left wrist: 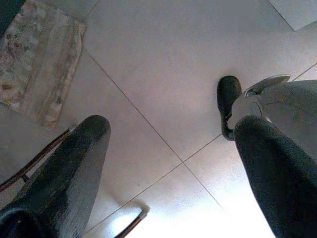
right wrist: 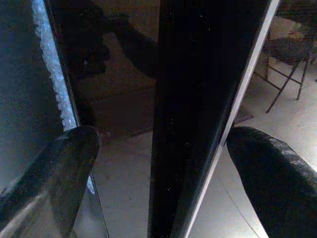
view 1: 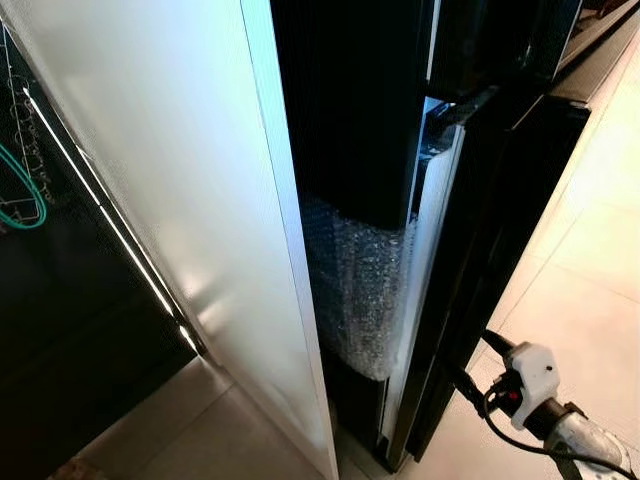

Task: Restocking fridge

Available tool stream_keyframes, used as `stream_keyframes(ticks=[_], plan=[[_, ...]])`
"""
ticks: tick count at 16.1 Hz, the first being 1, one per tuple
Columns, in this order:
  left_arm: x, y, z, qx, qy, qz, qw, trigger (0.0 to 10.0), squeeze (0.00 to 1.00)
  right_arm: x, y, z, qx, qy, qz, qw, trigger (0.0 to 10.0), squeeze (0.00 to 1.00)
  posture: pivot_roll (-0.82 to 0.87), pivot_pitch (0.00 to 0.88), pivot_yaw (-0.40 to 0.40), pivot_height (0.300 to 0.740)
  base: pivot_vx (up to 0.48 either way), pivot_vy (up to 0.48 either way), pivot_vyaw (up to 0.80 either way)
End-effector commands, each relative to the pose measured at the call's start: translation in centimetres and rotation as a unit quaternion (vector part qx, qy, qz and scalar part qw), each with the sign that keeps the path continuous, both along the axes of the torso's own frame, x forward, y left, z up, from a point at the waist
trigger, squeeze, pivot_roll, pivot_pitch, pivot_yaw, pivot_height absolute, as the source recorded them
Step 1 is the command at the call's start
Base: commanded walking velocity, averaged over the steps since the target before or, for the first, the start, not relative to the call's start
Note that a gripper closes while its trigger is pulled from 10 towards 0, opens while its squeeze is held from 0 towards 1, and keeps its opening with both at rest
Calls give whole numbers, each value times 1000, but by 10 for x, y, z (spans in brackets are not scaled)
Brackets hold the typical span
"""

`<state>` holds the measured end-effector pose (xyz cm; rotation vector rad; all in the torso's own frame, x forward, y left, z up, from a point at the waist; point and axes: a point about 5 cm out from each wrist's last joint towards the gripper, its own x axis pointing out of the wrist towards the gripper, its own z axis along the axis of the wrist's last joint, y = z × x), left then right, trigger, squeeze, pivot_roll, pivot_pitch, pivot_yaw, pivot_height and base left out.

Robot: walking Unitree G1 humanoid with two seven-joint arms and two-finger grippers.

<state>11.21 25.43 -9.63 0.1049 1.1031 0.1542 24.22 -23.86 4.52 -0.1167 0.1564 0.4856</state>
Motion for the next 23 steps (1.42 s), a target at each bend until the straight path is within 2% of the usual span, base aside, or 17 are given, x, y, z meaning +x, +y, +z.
stream_keyframes(ticks=[1, 4, 7, 11, 15, 18, 20, 23], plan=[[-3, 4, 0, 7, 10, -7, 1000, 10000, 0, 11, 11, 12, 12, -22, 22, 999, 10000, 0, -73, 0, 65, 740, 0, 0, 0], [-3, 4, 0, 7, 9, -8, 1000, 10000, 0, 24, 19, 25, 30, -42, 33, 998, 10000, 0, -66, 0, 64, 740, 0, 0, 0], [-2, 4, 0, 8, 9, -11, 1000, 10000, 0, 34, 36, 35, 46, -54, 60, 996, 10000, 0, -64, 0, 62, 740, 0, 0, 0], [-2, 3, 0, 7, 10, -12, 1000, 10000, 0, 37, 55, 36, 65, -52, 90, 993, 10000, 0, -58, 0, 60, 740, 0, 0, 0], [-3, 3, 0, 8, 11, -15, 1000, 10000, 0, 37, 62, 37, 75, -50, 94, 992, 10000, 0, -63, 0, 59, 740, 0, 0, 0], [-3, 3, 0, 7, 10, -13, 1000, 10000, 0, 24, 40, 32, 97, -42, 37, 994, 10000, 0, -64, 0, 51, 740, 0, 0, 0], [-3, 3, 0, 6, 11, -12, 1000, 10000, 0, 2, 28, 28, 118, -25, 44, 992, 10000, 0, -64, 0, 50, 740, 0, 0, 0], [-3, 3, 0, 6, 12, -11, 1000, 10000, 0, -26, -1, 18, 111, 12, 13, 994, 10000, 0, -79, 0, 47, 740, 0, 0, 0]])
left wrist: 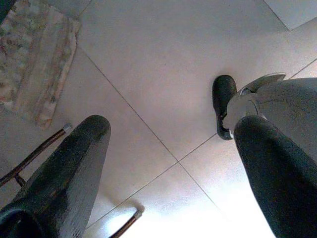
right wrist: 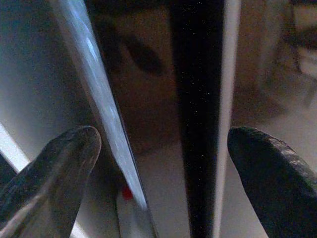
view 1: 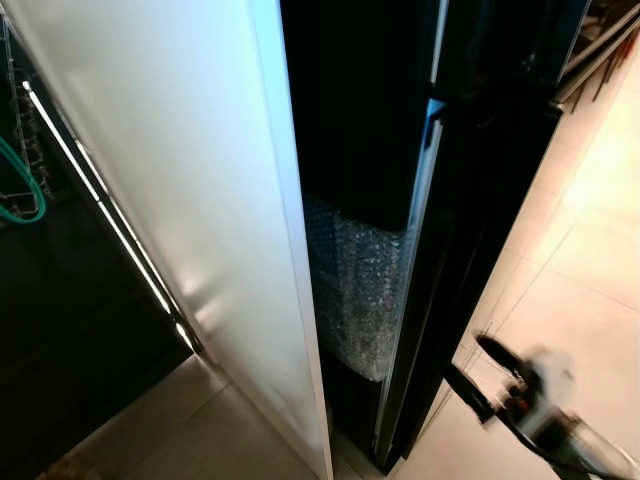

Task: Restocking fridge

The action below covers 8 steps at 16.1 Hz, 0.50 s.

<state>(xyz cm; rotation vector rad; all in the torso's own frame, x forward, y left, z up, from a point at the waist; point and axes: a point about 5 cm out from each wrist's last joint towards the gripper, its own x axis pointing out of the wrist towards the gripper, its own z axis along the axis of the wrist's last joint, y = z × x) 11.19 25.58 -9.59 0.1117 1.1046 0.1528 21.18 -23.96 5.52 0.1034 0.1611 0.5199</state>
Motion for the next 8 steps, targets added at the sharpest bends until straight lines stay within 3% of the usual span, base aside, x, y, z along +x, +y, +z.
stream_keyframes(ticks=[1, 3, 4, 5, 7, 8], plan=[[-3, 1, -1, 4, 11, -9, 1000, 10000, 0, -2, -7, 4, 6, -1, -11, 1000, 10000, 0, -81, 0, 49, 740, 0, 0, 0], [-2, 1, -1, 3, 11, -12, 1000, 10000, 0, -16, -34, -31, 15, 79, -110, 991, 10000, 0, -85, 0, 46, 740, 0, 0, 0], [-2, 0, -1, 2, 10, -11, 1000, 10000, 0, -22, -37, -51, 0, 118, -146, 982, 10000, 0, -80, 0, 47, 740, 0, 0, 0], [-2, 0, -1, 1, 9, -11, 1000, 10000, 0, -31, -36, -76, -3, 181, -183, 966, 10000, 0, -82, 0, 48, 740, 0, 0, 0], [-1, 0, -1, 2, 9, -12, 1000, 10000, 0, -50, -24, -113, -63, 293, -219, 928, 10000, 0, -73, 0, 53, 740, 0, 0, 0], [-1, 0, 0, 2, 9, -12, 1000, 10000, 0, -64, -13, -131, -91, 357, -232, 900, 10000, 0, -60, 0, 55, 740, 0, 0, 0]])
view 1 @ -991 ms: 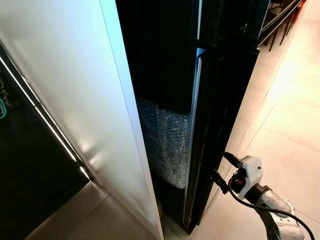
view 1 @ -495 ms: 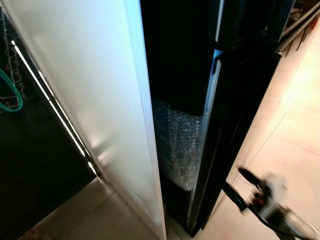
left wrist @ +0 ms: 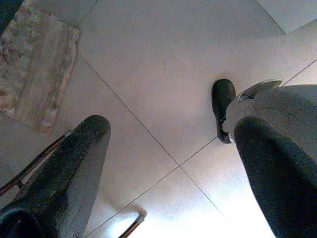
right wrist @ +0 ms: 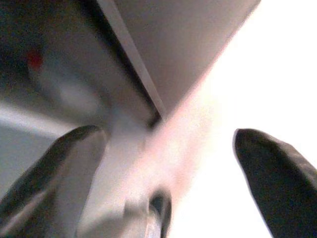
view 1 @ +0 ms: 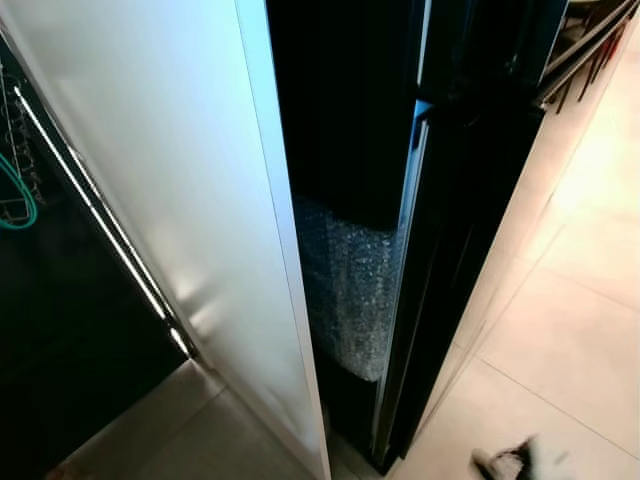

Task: Restocking fridge

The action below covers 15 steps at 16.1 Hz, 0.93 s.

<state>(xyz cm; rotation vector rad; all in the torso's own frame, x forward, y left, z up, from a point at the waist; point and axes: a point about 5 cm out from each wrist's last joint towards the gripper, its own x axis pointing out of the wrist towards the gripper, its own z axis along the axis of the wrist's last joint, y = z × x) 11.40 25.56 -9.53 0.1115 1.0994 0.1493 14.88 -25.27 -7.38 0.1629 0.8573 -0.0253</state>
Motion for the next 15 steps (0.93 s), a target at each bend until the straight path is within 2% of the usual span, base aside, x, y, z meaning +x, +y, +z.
stream_keyframes(ticks=[1, 2, 3, 6, 8, 9, 11, 13, 15], plan=[[-4, 1, -1, 4, 11, -9, 1000, 10000, 0, -7, 11, -10, -11, 46, 0, 999, 10000, 0, -41, 0, 54, 740, 0, 0, 0], [-4, 1, -1, 4, 10, -8, 1000, 10000, 0, -8, 14, -12, -16, 53, 2, 998, 10000, 0, -41, 0, 54, 740, 0, 0, 0], [-4, 1, -1, 5, 9, -5, 1000, 10000, 0, -6, 19, -14, -13, 57, -21, 998, 10000, 0, -38, 0, 57, 740, 0, 0, 0], [-4, 2, 0, 8, 11, -11, 1000, 10000, 0, 3, 26, -15, -55, 59, -7, 997, 10000, 0, -49, 0, 71, 740, 0, 0, 0], [-3, 3, 0, 10, 11, -15, 1000, 10000, 0, 6, 32, -15, -65, 60, 18, 996, 10000, 0, -63, 0, 73, 740, 0, 0, 0], [-2, 3, 0, 9, 10, -14, 1000, 10000, 0, 5, 32, -15, -62, 63, 11, 996, 10000, 0, -62, 0, 73, 740, 0, 0, 0], [-3, 2, 0, 7, 9, -12, 1000, 10000, 0, -1, 31, -18, -64, 75, -29, 995, 10000, 0, -49, 0, 68, 740, 0, 0, 0], [-3, 2, 0, 6, 9, -7, 1000, 10000, 0, -14, 31, -24, -57, 94, -77, 991, 10000, 0, -45, 0, 61, 740, 0, 0, 800], [-4, 2, 0, 5, 9, -6, 1000, 10000, 0, -23, 34, -28, -62, 113, -67, 989, 10000, 0, -42, 0, 58, 740, 0, 0, 800]])
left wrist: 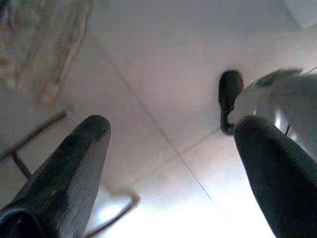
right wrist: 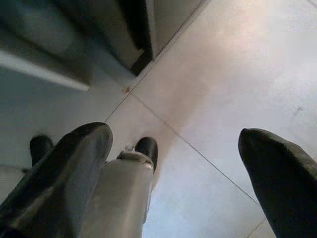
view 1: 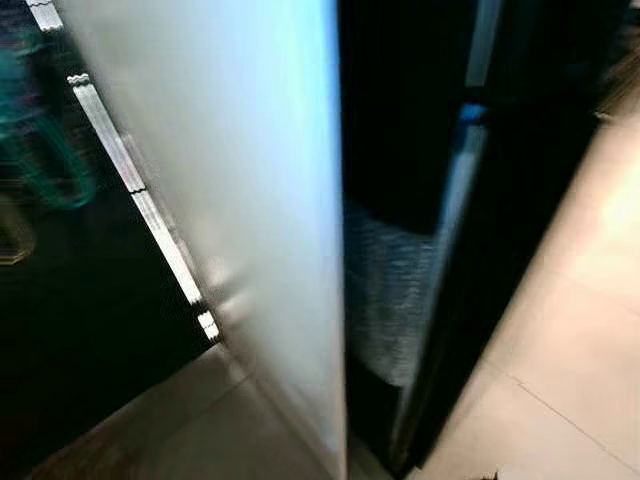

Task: Restocking fridge

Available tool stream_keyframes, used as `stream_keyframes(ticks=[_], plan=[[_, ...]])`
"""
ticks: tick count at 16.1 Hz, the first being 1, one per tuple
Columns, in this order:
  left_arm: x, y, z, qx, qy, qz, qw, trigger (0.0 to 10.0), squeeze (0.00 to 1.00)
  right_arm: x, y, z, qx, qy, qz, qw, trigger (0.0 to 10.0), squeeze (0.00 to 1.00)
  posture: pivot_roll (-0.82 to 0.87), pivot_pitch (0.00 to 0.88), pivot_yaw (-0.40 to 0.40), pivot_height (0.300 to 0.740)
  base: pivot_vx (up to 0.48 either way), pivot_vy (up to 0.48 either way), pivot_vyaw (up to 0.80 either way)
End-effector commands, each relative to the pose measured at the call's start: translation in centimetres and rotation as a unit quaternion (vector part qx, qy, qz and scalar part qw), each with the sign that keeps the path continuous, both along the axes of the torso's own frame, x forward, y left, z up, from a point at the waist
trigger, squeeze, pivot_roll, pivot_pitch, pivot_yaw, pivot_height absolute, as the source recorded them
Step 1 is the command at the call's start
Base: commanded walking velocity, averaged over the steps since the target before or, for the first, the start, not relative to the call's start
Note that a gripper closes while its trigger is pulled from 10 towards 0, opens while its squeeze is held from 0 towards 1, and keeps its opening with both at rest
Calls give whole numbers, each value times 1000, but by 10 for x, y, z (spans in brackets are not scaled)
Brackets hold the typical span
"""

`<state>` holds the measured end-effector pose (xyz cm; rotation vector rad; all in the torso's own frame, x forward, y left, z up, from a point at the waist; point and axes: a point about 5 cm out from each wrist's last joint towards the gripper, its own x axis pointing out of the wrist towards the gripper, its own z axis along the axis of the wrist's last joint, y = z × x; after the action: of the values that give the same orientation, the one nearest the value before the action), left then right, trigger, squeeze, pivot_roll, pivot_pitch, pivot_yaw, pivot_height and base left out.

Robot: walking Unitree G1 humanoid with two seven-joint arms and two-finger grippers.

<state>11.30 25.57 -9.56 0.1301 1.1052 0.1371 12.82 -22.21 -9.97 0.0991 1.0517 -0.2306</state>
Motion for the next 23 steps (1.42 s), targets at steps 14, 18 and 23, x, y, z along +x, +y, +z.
stream_keyframes(ticks=[14, 18, 23], plan=[[-4, 3, 0, -1, 9, 2, 1000, 10000, 0, -13, 5, -6, 12, 29, -2, 1000, 10000, 0, -46, 0, 61, 740, 0, 0, 786], [-5, 2, -1, -3, 12, -3, 1000, 10000, 0, -14, 6, -6, 19, 29, 1, 999, 10000, 0, -51, 0, 57, 740, 0, 0, 0], [-5, 1, -1, -7, 10, 0, 1000, 10000, 0, -15, 7, -7, 19, 30, -1, 999, 10000, 0, -45, 0, 54, 740, -48, 0, 0]])
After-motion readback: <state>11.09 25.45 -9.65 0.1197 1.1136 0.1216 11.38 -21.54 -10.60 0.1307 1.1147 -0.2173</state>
